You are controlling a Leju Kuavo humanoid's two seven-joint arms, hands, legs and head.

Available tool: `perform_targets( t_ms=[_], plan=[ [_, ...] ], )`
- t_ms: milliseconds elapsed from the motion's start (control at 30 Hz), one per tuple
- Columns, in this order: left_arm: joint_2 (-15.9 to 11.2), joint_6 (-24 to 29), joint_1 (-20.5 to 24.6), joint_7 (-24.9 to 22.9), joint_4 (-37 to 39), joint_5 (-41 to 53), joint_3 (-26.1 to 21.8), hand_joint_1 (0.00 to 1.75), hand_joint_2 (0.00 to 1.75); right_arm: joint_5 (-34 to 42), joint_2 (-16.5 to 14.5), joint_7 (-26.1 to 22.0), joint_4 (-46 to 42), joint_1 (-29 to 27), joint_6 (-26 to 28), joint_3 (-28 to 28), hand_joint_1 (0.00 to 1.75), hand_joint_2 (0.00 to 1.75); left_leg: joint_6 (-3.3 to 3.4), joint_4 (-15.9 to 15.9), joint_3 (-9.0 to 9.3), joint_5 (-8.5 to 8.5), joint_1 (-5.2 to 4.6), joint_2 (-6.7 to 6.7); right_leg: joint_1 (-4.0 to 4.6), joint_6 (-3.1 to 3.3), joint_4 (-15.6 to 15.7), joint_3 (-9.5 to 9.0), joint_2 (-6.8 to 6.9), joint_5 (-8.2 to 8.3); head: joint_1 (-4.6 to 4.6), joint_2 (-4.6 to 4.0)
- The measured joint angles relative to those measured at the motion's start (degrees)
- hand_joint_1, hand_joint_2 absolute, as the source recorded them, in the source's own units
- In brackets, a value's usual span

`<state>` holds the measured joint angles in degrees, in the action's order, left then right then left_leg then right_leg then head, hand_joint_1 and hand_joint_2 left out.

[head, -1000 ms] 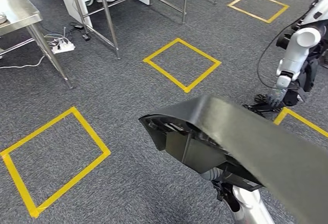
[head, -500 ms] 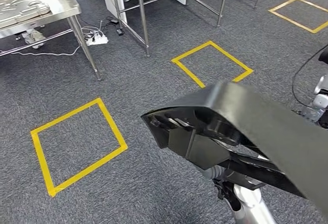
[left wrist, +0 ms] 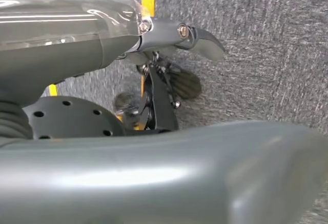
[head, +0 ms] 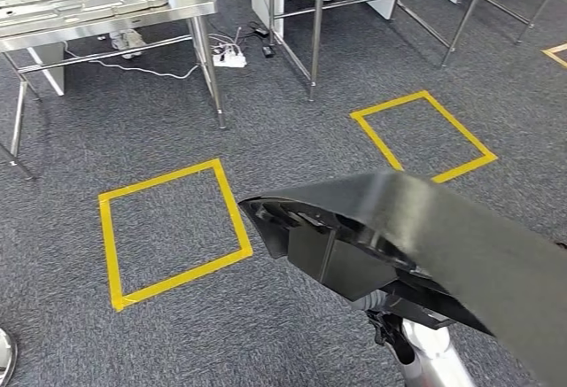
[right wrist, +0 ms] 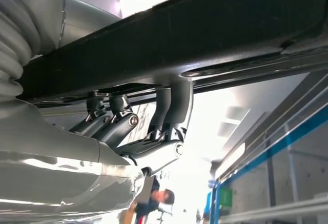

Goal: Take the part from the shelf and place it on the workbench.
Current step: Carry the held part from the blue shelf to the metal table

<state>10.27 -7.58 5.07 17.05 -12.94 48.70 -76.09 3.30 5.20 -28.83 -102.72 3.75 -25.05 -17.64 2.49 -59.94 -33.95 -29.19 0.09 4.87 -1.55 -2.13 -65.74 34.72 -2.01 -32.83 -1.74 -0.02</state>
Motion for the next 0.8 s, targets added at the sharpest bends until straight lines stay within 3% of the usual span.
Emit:
perform_targets(
  t_ms=[33,100,167,233,300,367,400,433,467,533,600,667,733,800],
  plan=[
    [0.01,-0.08,0.05,0.00,0.00,-0.17,-0.01,0.00,1.75,0.02,0.02,0.00,0.01,-0.02,-0.01,-0.01,1.75,1.75,-0.23,-0.15,-0.06,-0.13,0.02,0.80,-0.17,0.03,3.17,-1.01,-1.49,1.45,-0.01,0.00],
    [0.03,-0.16,0.05,0.00,0.00,-0.34,-0.04,0.00,1.75,0.09,0.05,0.04,0.04,-0.06,-0.02,-0.03,1.75,1.75,-0.84,-0.26,-0.53,-0.12,0.20,2.21,-0.21,0.22,5.50,-1.67,-3.32,1.80,-0.02,0.00],
    [0.01,-0.19,-0.17,0.01,0.00,-0.35,-0.08,0.00,1.75,0.18,0.03,0.07,0.01,0.11,-0.02,-0.06,1.75,1.75,-1.47,-0.20,-0.84,-0.07,0.39,3.20,-0.23,0.72,5.82,-1.93,-2.12,1.74,-0.02,0.00],
    [-0.03,-0.21,-0.21,0.03,0.00,-0.35,-0.10,0.00,1.75,0.31,-0.02,0.03,-0.02,0.28,-0.01,-0.08,1.75,1.75,-2.00,-1.95,-1.63,-1.19,0.19,1.08,-0.47,1.38,6.05,-2.41,-0.41,1.63,-0.08,0.00],
    [-0.04,-0.24,0.05,0.05,0.00,-0.35,-0.10,0.00,1.75,0.42,-0.01,0.01,-0.02,0.22,-0.02,-0.08,1.75,1.75,-2.51,-7.86,-4.53,-4.08,0.15,-2.58,-0.46,1.86,6.13,-2.87,1.53,1.26,-0.14,0.00],
    [-0.04,-0.30,0.14,0.04,0.00,-0.41,-0.10,0.00,1.75,0.48,0.02,0.01,0.01,0.15,-0.05,-0.07,1.75,1.75,-2.90,-14.52,-8.05,-6.26,0.39,-4.03,-0.36,1.98,6.12,-3.28,3.46,0.82,-0.14,0.00],
    [-0.04,-0.38,0.07,0.03,0.00,-0.52,-0.12,0.00,1.75,0.51,0.02,0.01,0.01,0.15,-0.08,-0.07,1.75,1.75,-3.00,-15.60,-8.73,-5.98,0.46,-4.27,-0.35,1.96,6.12,-3.54,4.33,0.57,-0.14,0.00],
    [-0.04,-0.50,-0.03,0.03,0.00,-0.71,-0.14,0.00,1.75,0.53,0.02,0.01,0.01,0.16,-0.11,-0.07,1.75,1.75,-3.00,-14.33,-8.20,-4.58,0.49,-4.49,-0.35,1.91,6.12,-3.90,5.13,0.29,-0.14,0.00],
    [-0.04,-0.63,-0.11,0.02,0.00,-0.99,-0.17,0.00,1.75,0.56,0.02,0.01,0.00,0.20,-0.14,-0.07,1.75,1.75,-2.85,-11.06,-6.67,-2.42,0.42,-4.95,-0.34,1.82,6.12,-4.34,5.87,-0.03,-0.14,0.00],
    [-0.04,-0.87,-0.08,0.04,0.00,-1.41,-0.30,0.00,1.75,0.60,0.03,-0.01,-0.02,0.26,-0.16,-0.07,1.75,1.75,-2.03,-4.10,-3.22,0.60,-0.14,-7.09,-0.18,1.42,6.18,-5.19,7.20,-0.68,-0.13,0.00],
    [-0.04,-1.04,0.07,0.08,0.00,-1.52,-0.48,0.00,1.75,0.64,0.04,-0.02,-0.03,0.28,-0.17,-0.07,1.75,1.75,-1.13,-1.35,-1.98,0.76,-0.77,-8.46,0.06,0.86,6.32,-5.62,8.35,-1.12,-0.12,0.00],
    [-0.03,-1.22,-0.03,0.10,0.00,-1.53,-0.61,0.00,1.75,0.67,0.03,-0.05,-0.07,0.31,-0.17,-0.10,1.75,1.75,-0.59,-0.85,-1.94,0.52,-0.79,-7.58,0.16,0.29,6.67,-6.08,9.44,-1.45,-0.12,0.00],
    [-0.02,-1.40,-0.23,0.14,0.00,-1.62,-0.69,0.00,1.75,0.71,0.03,-0.09,-0.08,0.39,-0.19,-0.16,1.75,1.75,-0.18,-0.19,-1.43,0.59,-0.40,-6.44,0.10,-0.14,5.57,-6.15,7.78,-2.65,-0.07,0.00],
    [0.02,-1.52,-0.12,0.17,0.00,-1.85,-0.74,0.00,1.75,0.76,0.09,-0.12,-0.03,0.33,-0.20,-0.18,1.75,1.75,0.19,0.16,-1.00,0.57,-0.10,-5.30,0.03,-0.28,0.02,-3.61,4.16,-5.61,0.02,0.00]
  ],
)
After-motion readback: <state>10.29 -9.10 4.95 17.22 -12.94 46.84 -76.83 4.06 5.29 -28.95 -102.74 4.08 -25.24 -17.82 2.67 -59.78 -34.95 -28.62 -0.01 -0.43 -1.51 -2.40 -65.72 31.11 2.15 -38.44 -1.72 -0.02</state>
